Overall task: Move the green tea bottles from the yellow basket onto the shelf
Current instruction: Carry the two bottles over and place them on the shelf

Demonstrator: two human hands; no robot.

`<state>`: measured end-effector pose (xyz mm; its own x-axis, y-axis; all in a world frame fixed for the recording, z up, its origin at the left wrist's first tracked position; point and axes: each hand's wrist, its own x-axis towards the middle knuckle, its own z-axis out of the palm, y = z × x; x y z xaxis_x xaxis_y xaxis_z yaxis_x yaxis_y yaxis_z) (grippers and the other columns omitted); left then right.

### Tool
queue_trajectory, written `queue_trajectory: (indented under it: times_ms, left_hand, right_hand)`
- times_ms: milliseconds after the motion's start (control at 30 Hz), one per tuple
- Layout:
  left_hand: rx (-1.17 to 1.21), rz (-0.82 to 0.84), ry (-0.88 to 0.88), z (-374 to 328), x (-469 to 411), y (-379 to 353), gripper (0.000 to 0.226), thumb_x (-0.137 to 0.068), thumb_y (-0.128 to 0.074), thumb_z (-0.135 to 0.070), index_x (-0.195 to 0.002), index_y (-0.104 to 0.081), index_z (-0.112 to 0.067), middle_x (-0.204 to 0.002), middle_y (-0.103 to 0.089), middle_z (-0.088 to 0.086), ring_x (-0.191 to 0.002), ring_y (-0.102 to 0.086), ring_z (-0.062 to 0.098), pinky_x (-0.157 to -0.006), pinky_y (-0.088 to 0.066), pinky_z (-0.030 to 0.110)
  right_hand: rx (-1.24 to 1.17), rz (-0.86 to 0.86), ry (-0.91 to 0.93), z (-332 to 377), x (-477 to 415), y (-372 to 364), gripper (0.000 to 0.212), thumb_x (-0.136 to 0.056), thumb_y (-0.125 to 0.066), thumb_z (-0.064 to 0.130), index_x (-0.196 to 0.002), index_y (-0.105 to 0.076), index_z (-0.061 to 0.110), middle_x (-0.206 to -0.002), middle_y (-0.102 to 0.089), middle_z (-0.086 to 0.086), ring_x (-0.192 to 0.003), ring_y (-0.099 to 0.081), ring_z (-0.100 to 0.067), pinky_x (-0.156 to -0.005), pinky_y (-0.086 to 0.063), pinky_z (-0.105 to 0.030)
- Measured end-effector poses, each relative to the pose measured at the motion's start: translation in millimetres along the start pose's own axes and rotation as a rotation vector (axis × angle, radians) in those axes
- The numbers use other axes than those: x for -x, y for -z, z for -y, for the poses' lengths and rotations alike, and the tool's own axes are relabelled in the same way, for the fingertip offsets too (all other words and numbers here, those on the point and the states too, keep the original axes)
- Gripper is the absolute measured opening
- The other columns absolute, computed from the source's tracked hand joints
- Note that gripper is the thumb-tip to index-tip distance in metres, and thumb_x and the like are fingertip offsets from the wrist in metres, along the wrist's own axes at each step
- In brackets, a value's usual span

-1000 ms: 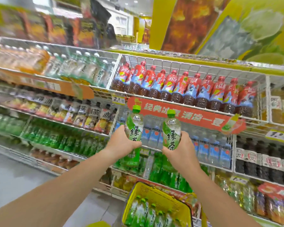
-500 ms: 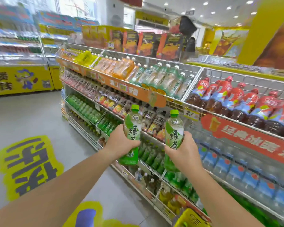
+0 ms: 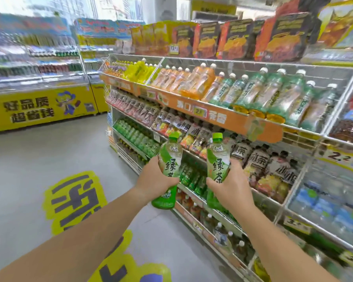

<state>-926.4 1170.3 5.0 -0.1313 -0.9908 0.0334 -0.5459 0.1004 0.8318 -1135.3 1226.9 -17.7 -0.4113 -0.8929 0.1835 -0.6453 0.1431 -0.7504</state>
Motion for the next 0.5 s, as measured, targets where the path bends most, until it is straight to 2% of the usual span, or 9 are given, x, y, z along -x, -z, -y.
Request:
queue_trajectory:
  times_ms: [100,167,267,333,400,500]
  left_hand:
    - [-0.018,0.012,0.047,18.3,-35.7,9.1,0.054,-0.069,-0.089,-0.028,-0.085,-0.04,-0.013,-0.081,-0.046,0.009,-0.068,-0.047,0.024,-0.057,-0.04,0.032]
    - [-0.017,0.015,0.065,29.1,-55.8,10.8,0.056,-0.067,-0.09,-0.031,-0.09,-0.044,-0.011,-0.086,-0.05,0.013,-0.074,-0.053,0.03,-0.063,-0.046,0.037]
    - [-0.006,0.025,0.074,49.2,-88.9,5.1,0.056,-0.068,-0.089,-0.033,-0.088,-0.04,-0.016,-0.083,-0.043,0.004,-0.071,-0.045,0.021,-0.063,-0.042,0.034]
    - [-0.013,0.031,0.082,63.8,-111.7,-2.1,0.057,-0.066,-0.089,-0.034,-0.099,-0.047,-0.015,-0.09,-0.053,0.007,-0.077,-0.054,0.024,-0.068,-0.049,0.037]
    - [-0.032,0.033,0.097,80.6,-136.5,-12.5,0.061,-0.06,-0.088,-0.034,-0.106,-0.05,-0.019,-0.104,-0.063,0.009,-0.091,-0.064,0.026,-0.077,-0.057,0.044]
    - [-0.013,0.052,0.13,102.5,-172.4,-31.8,0.052,-0.066,-0.087,-0.024,-0.104,-0.052,-0.02,-0.099,-0.066,0.004,-0.088,-0.067,0.02,-0.072,-0.057,0.038]
  right_hand:
    - [0.023,0.032,-0.018,8.4,-25.2,-33.0,0.092,-0.084,-0.075,0.041,-0.154,-0.021,0.015,-0.153,-0.038,-0.006,-0.136,-0.042,-0.025,-0.105,-0.045,-0.042]
    - [0.005,0.046,-0.004,10.2,-38.5,-51.2,0.094,-0.085,-0.074,0.04,-0.156,-0.018,0.015,-0.157,-0.033,-0.004,-0.14,-0.036,-0.022,-0.107,-0.039,-0.038]
    - [-0.012,0.064,-0.021,4.1,-62.5,-80.5,0.088,-0.084,-0.076,0.04,-0.152,-0.025,0.017,-0.151,-0.04,-0.003,-0.135,-0.041,-0.022,-0.103,-0.041,-0.036]
    - [-0.025,0.077,-0.054,-4.7,-79.2,-99.6,0.077,-0.08,-0.078,0.04,-0.142,-0.036,0.022,-0.138,-0.05,-0.003,-0.121,-0.051,-0.022,-0.096,-0.047,-0.038]
    - [-0.036,0.083,-0.08,-16.5,-98.0,-119.5,0.06,-0.076,-0.079,0.039,-0.122,-0.042,0.03,-0.12,-0.057,0.0,-0.099,-0.056,-0.018,-0.084,-0.052,-0.039]
    - [-0.03,0.094,-0.116,-32.9,-128.0,-148.1,0.053,-0.074,-0.078,0.042,-0.111,-0.041,0.032,-0.107,-0.056,0.004,-0.089,-0.056,-0.016,-0.077,-0.054,-0.04]
